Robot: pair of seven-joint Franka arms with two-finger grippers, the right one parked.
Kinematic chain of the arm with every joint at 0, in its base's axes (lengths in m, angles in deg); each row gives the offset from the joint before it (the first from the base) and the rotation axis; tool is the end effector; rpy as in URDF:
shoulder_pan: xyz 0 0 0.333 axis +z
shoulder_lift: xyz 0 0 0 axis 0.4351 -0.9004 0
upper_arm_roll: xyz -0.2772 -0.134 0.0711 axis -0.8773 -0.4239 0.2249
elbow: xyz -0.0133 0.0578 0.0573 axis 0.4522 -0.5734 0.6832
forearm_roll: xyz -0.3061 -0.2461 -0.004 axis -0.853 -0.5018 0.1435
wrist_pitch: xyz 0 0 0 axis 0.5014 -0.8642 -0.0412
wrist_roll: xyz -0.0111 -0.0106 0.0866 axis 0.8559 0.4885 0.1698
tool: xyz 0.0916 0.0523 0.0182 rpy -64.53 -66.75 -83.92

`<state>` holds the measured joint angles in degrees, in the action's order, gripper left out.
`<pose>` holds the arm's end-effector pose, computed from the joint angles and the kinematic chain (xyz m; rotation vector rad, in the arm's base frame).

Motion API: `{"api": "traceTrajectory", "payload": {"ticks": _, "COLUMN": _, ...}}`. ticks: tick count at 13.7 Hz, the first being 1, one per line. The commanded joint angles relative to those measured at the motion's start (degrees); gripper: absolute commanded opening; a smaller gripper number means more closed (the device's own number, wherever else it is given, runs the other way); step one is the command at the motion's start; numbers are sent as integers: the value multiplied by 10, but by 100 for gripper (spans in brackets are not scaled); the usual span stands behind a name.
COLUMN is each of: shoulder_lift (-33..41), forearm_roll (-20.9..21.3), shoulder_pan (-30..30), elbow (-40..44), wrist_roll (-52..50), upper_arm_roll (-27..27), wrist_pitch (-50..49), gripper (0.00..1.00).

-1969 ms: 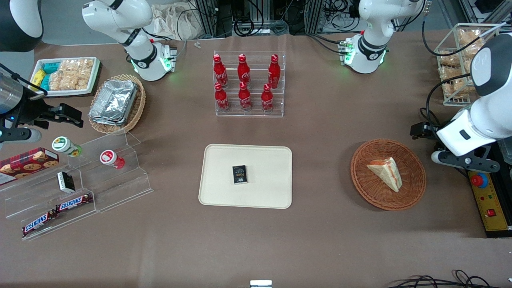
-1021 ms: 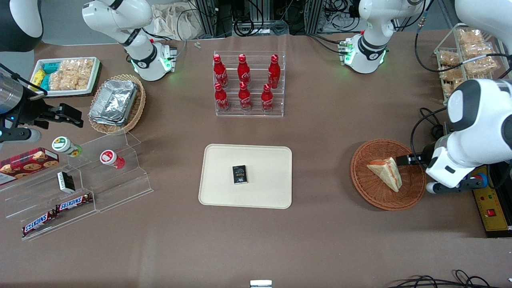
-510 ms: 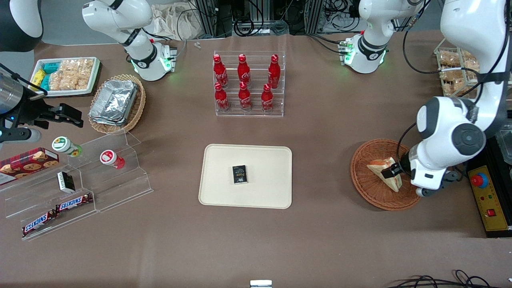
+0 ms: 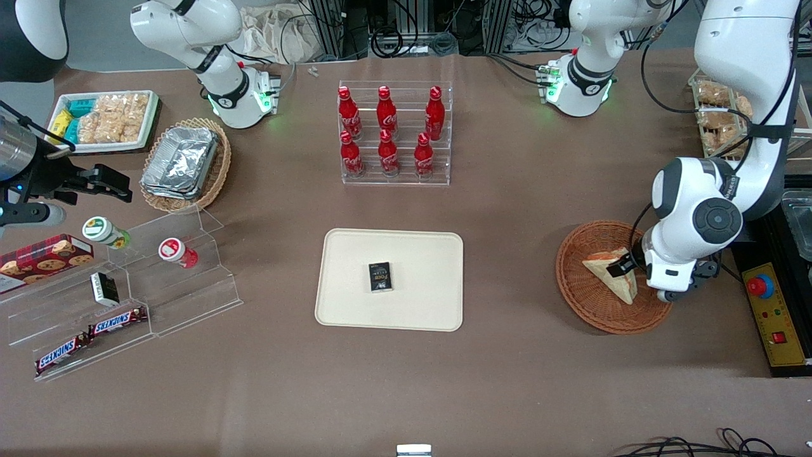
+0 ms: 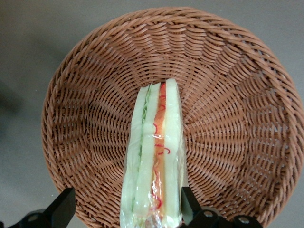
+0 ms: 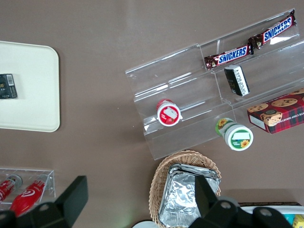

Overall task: Place sandwich from basket to tray
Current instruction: 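Close the left gripper on the wrapped sandwich and lift it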

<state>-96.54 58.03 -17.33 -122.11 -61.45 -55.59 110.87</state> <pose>0.5897 -0.0182 0.2776 -2.8987 -0.8443 0.0816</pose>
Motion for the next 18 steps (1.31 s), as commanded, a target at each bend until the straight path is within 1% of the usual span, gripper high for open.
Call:
{"api": "traceTrajectory", "payload": {"ticks": 1, "shoulder_lift": -6, "forearm_roll": 15, "shoulder_pan": 2, "elbow": -25, "wrist_roll": -25, "upper_arm_roll": -2, "wrist_pitch": 40, "gripper": 100}}
{"api": "traceTrajectory", "payload": {"ticks": 3, "shoulder_lift": -15, "forearm_roll": 15, "shoulder_pan": 2, "elbow": -37, "wrist_roll": -31, "upper_arm_roll": -2, "wrist_pitch": 68, "gripper": 100}}
{"api": "traceTrajectory", "payload": {"ticks": 6, "shoulder_lift": -39, "forearm_roll": 15, "shoulder_pan": 2, "elbow": -25, "wrist_roll": -45, "upper_arm_roll": -2, "wrist_pitch": 83, "gripper": 99}}
{"api": "traceTrajectory", "payload": {"ticks": 7, "shoulder_lift": -43, "forearm_roll": 14, "shoulder_pan": 2, "elbow": -19, "wrist_roll": -48, "upper_arm_roll": -3, "wrist_pitch": 83, "gripper": 84}}
{"api": "traceTrajectory", "payload": {"ticks": 9, "shoulder_lift": -50, "forearm_roll": 14, "shoulder_pan": -1, "elbow": -13, "wrist_roll": -62, "upper_arm_roll": -3, "wrist_pitch": 88, "gripper": 11}}
{"api": "traceTrajectory", "payload": {"ticks": 10, "shoulder_lift": -51, "forearm_roll": 14, "shoulder_pan": -2, "elbow": -14, "wrist_roll": -63, "upper_arm_roll": -3, "wrist_pitch": 88, "gripper": 0}}
{"api": "traceTrajectory", "payload": {"ticks": 13, "shoulder_lift": -37, "forearm_roll": 15, "shoulder_pan": -1, "elbow": -1, "wrist_roll": -40, "upper_arm_roll": -4, "wrist_pitch": 78, "gripper": 0}}
{"api": "traceTrajectory", "payload": {"ticks": 14, "shoulder_lift": -27, "forearm_roll": 14, "shoulder_pan": -2, "elbow": 7, "wrist_roll": -20, "upper_arm_roll": -5, "wrist_pitch": 55, "gripper": 0}}
{"api": "traceTrajectory", "payload": {"ticks": 16, "shoulder_lift": -5, "forearm_roll": 6, "shoulder_pan": -2, "elbow": 50, "wrist_roll": 25, "upper_arm_roll": -9, "wrist_pitch": -34, "gripper": 0}}
{"api": "traceTrajectory", "payload": {"ticks": 17, "shoulder_lift": -1, "forearm_roll": 3, "shoulder_pan": -3, "elbow": 87, "wrist_roll": 51, "upper_arm_roll": -18, "wrist_pitch": -93, "gripper": 0}}
{"api": "traceTrajectory", "payload": {"ticks": 18, "shoulder_lift": -4, "forearm_roll": -5, "shoulder_pan": -3, "elbow": 145, "wrist_roll": 77, "upper_arm_roll": -35, "wrist_pitch": -163, "gripper": 0}}
